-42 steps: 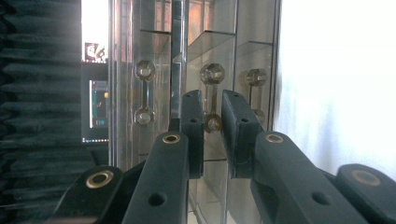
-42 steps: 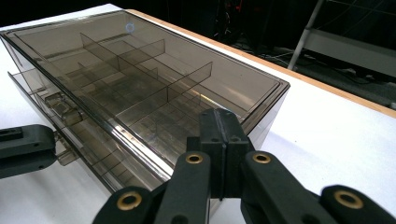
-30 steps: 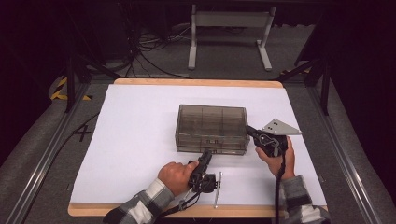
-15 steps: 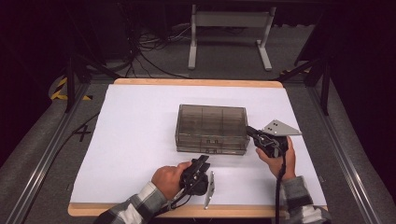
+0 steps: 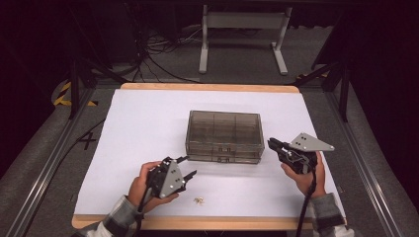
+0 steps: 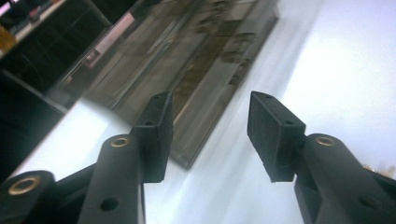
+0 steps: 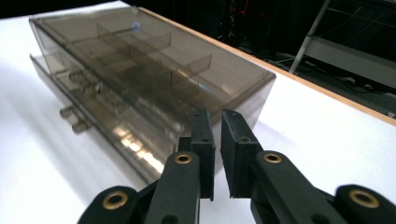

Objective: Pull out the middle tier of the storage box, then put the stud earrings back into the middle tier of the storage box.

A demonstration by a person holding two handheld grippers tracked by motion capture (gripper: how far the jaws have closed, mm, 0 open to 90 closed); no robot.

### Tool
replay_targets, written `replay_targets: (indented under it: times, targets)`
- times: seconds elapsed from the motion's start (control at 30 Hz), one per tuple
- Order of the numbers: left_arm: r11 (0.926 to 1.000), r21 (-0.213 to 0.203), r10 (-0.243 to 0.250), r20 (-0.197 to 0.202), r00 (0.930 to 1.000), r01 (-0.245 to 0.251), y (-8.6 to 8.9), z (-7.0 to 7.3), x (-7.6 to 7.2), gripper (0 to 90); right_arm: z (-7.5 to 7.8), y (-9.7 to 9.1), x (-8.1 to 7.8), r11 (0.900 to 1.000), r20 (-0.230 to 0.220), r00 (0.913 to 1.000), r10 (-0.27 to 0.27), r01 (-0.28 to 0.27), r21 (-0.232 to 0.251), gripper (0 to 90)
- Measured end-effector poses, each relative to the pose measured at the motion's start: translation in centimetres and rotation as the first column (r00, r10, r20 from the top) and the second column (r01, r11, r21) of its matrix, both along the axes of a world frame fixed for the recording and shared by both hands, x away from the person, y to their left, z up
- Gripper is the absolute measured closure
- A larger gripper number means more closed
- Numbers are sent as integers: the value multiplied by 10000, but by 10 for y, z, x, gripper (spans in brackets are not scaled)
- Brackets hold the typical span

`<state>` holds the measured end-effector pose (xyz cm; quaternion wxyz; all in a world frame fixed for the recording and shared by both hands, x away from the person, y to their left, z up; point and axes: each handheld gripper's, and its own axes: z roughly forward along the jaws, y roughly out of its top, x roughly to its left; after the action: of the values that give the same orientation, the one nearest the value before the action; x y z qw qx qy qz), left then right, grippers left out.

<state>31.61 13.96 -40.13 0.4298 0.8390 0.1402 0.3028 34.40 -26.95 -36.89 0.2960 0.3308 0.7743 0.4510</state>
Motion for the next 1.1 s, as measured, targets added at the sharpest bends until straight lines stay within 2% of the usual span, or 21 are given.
replay_targets:
  times: [0.07, 0.17, 0.33, 0.37, 0.43, 0.47, 0.5, 0.67, 0.77, 0.83, 0.93, 1.1]
  targets:
    - [9990, -426, 88, -402, 9992, -106, 10, 0, 7, 487, -3, -4, -4, 10000, -4, 10000, 5, -5, -38, 816]
    - [9935, -1086, 208, -1116, 9935, -330, 22, -4, 19, 463, -8, -10, -8, 9999, -84, 10000, 53, -53, -85, 806]
    - [9922, -1128, 367, -1417, 9892, -530, 27, -12, 27, 425, -20, -15, -14, 9998, -244, 9995, 189, -190, -74, 776]
    - [9895, -1369, 220, -1772, 9839, -468, 29, -15, 32, 424, -22, -15, -15, 9997, -225, 9995, 222, -225, -114, 767]
    - [9881, -1445, 246, -1831, 9828, -517, 29, -17, 34, 403, -23, -15, -16, 9997, -244, 9995, 224, -227, -107, 763]
    - [9865, -1479, 417, -1901, 9809, -706, 29, -18, 37, 403, -24, -15, -16, 9996, -250, 9993, 265, -267, -66, 761]
    - [9843, -1628, 341, -2065, 9779, -687, 29, -19, 39, 361, -26, -15, -16, 9996, -241, 9993, 279, -280, -54, 755]
    - [9865, -1475, 361, -2301, 9725, -716, 24, -24, 45, 377, -33, -14, -15, 9995, -292, 9991, 303, -302, 54, 734]
    - [9876, -1410, 348, -2309, 9724, -688, 20, -24, 47, 424, -35, -12, -17, 9992, -279, 9988, 395, -392, 102, 721]
    - [9872, -1472, 282, -2220, 9746, -621, 19, -24, 48, 459, -38, -11, -17, 9988, -328, 9983, 480, -480, 19, 717]
    - [9865, -1521, 237, -2362, 9714, -611, 16, -25, 49, 487, -39, -11, -17, 9987, -368, 9980, 512, -510, 77, 711]
    - [9893, -1387, 112, -2377, 9713, -454, 11, -28, 51, 553, -41, -6, -17, 9982, -407, 9974, 592, -594, -26, 704]
